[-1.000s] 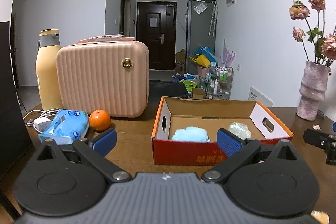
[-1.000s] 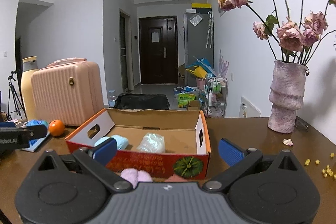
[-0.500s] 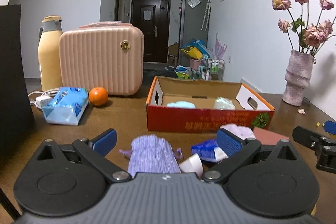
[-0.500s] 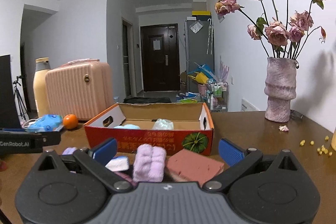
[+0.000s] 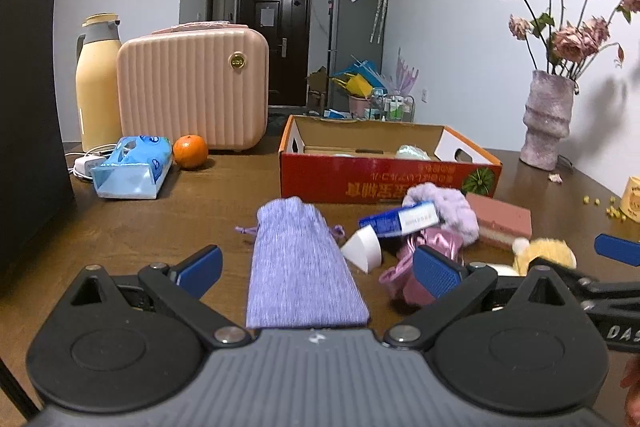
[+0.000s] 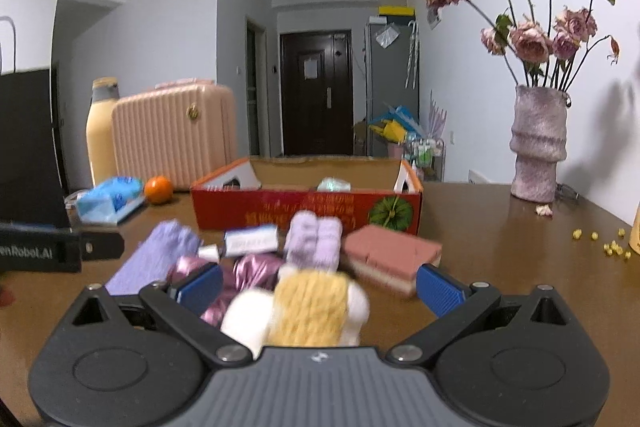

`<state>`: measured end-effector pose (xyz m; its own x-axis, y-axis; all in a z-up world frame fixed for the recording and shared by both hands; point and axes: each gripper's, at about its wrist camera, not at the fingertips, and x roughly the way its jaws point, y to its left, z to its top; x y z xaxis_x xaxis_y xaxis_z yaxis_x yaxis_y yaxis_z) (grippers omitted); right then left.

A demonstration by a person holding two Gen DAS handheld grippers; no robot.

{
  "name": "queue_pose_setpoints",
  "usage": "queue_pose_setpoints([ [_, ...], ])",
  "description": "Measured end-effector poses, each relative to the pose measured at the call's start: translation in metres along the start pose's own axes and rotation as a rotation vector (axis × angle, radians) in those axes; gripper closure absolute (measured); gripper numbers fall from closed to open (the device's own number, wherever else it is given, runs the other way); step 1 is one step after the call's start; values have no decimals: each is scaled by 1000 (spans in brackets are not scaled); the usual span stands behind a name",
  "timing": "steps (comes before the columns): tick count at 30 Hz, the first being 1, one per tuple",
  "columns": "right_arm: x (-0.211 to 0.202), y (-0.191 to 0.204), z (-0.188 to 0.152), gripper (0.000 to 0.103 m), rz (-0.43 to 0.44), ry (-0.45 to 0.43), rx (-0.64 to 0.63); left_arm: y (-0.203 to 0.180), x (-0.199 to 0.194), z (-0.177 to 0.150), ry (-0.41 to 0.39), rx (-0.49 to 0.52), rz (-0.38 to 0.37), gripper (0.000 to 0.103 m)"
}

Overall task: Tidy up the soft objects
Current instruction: 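Move the right gripper back to the sheep plush and grasp it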

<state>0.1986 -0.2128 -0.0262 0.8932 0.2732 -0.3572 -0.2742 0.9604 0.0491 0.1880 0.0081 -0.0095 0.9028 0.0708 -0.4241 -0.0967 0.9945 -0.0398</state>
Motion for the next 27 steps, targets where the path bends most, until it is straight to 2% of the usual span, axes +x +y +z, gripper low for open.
queue_pose_setpoints([
  [7, 1, 10, -16, 0, -28, 82, -24, 2, -5, -12, 19, 19, -30, 0],
  [15, 13, 1, -23, 0, -37, 182, 35, 5, 0, -13, 65, -6, -55, 0],
  [17, 24, -2, -27, 2, -62, 240, 53, 5, 0, -13, 69, -9, -61, 0],
  [19, 29, -9, -28, 6, -47, 267, 95, 6, 0, -13, 70, -11, -67, 0],
  [20, 30, -12, -29, 11, -37, 273, 114, 5, 0, -13, 71, -10, -70, 0],
  [27, 36, -16, -33, 19, 4, 307, 153, 5, 1, -14, 86, -12, -74, 0],
])
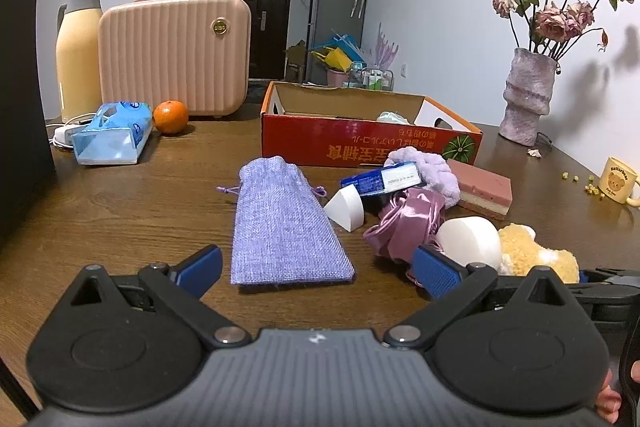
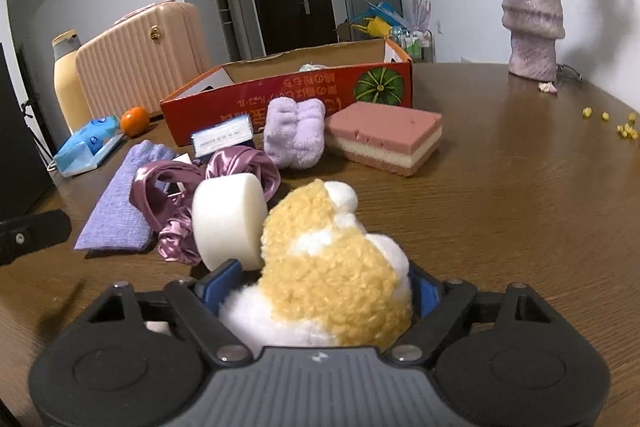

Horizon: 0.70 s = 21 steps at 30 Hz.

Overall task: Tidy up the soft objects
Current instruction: 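Move the right gripper back to the sheep plush and grasp it, then grasp the white foam roll with the left gripper while the right lifts the sheep plush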

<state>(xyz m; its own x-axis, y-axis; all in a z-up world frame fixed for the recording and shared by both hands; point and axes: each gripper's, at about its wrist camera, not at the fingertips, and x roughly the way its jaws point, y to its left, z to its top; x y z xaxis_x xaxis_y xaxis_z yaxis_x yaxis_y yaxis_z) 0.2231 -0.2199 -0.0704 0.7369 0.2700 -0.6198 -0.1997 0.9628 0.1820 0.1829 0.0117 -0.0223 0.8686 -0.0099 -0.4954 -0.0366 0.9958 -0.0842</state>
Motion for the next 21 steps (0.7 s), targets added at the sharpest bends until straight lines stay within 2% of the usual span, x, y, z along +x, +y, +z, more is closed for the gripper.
queue_pose_setpoints([
  [3, 1, 0, 0, 24, -2, 1, -1, -1, 2, 0, 5, 2, 3, 0],
  [5, 0, 0, 0, 33, 2, -3, -1, -1, 3, 0, 10, 4, 6, 0],
  [8, -3, -2, 1, 40, 5, -18, 10, -1, 5, -1, 15, 4, 10, 0],
  [21, -19, -31, 6, 42, 71, -126, 155, -4, 8, -3, 10, 13, 23, 0],
])
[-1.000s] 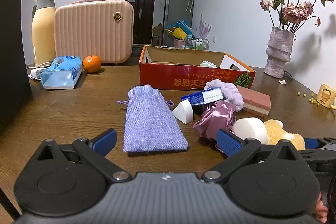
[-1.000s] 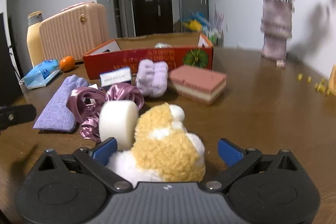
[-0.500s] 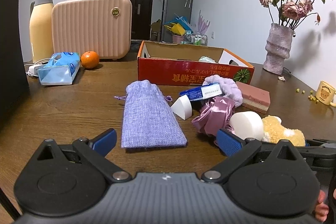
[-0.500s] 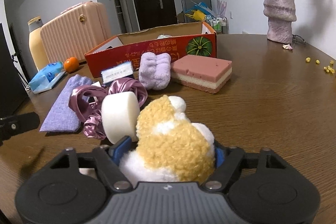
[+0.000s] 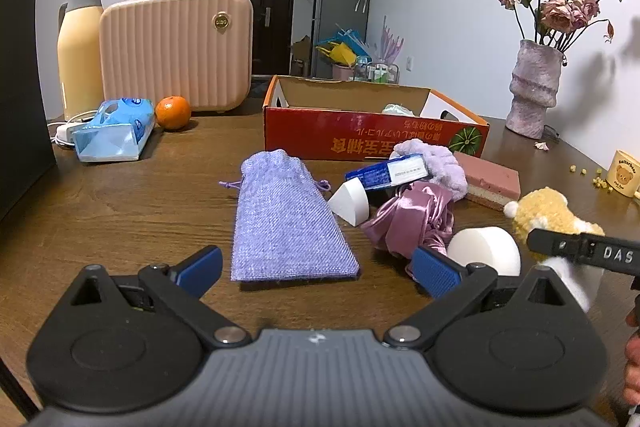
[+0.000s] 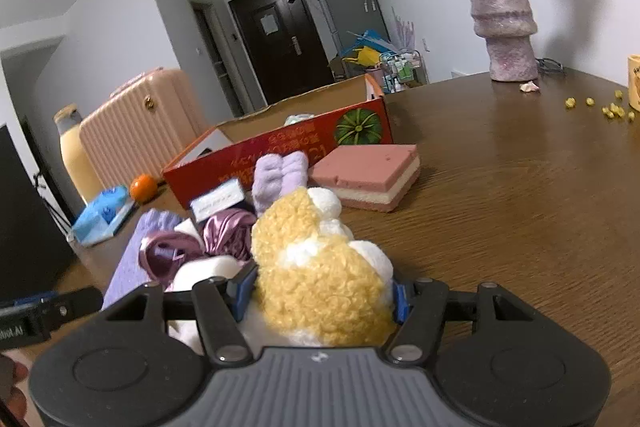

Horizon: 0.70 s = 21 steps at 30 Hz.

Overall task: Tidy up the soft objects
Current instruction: 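Grasp the white foam roll with the left gripper while the right lifts the sheep plush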

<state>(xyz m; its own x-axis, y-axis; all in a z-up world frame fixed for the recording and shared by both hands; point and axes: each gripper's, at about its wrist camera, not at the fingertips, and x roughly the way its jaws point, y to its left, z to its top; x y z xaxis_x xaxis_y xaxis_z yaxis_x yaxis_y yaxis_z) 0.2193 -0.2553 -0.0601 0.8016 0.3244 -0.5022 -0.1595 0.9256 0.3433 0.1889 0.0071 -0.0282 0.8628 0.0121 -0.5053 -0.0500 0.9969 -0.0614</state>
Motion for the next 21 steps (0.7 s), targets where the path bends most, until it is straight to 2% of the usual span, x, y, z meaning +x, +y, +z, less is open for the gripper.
queue_pose_setpoints([
  [7, -7, -16, 5, 42, 5, -39, 39, -13, -2, -3, -23, 32, -12, 0],
  [21, -26, -56, 14, 42, 6, -117, 99, -77, -8, -18, -13, 120, -121, 0],
])
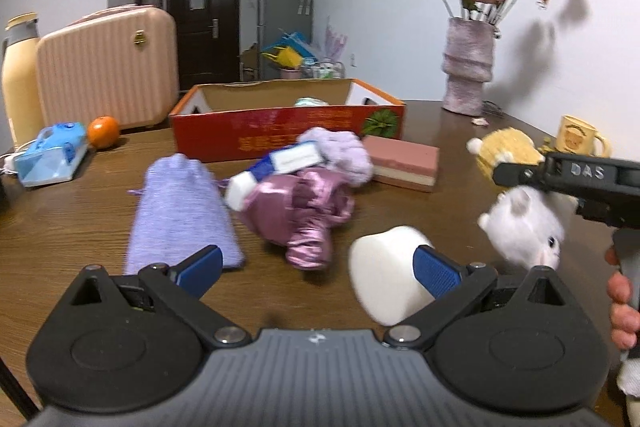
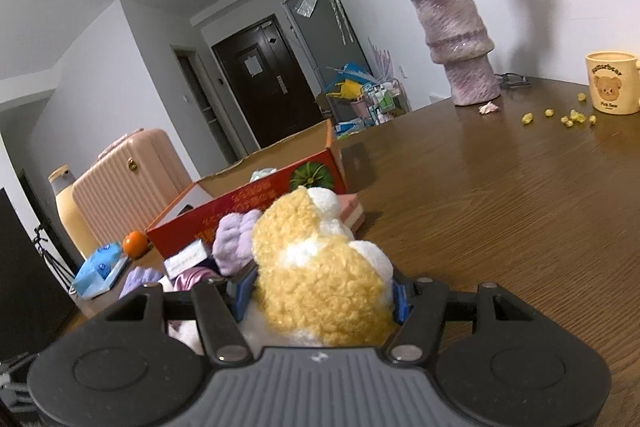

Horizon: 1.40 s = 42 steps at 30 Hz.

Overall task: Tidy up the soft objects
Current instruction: 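Grasp the white foam roll with the left gripper while the right lifts the sheep plush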

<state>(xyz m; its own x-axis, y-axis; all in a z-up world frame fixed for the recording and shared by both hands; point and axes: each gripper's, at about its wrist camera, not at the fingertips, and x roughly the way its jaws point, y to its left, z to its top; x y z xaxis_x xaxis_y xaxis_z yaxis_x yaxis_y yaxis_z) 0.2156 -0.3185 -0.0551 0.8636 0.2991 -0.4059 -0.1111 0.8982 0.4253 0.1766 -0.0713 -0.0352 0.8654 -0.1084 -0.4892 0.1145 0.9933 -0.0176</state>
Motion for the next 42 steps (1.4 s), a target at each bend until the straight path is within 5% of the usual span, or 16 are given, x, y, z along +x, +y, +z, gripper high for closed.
queue_pose_setpoints([
  [11, -13, -25, 9, 41, 18, -40, 21, -47, 9, -7, 50, 76, -26, 0],
  [27, -21, -27, 8, 41, 77, -48, 5, -56, 21, -11, 106, 83, -19, 8],
  [30, -21, -27, 8, 41, 79, -47, 5, -56, 21, -11, 112, 84, -25, 22],
  [35, -19, -28, 9, 41, 75, -40, 5, -56, 25, -12, 139, 81, -53, 59],
  [42, -15, -26, 9, 41, 65, -24, 0, -55, 23, -11, 134, 71, -77, 73],
])
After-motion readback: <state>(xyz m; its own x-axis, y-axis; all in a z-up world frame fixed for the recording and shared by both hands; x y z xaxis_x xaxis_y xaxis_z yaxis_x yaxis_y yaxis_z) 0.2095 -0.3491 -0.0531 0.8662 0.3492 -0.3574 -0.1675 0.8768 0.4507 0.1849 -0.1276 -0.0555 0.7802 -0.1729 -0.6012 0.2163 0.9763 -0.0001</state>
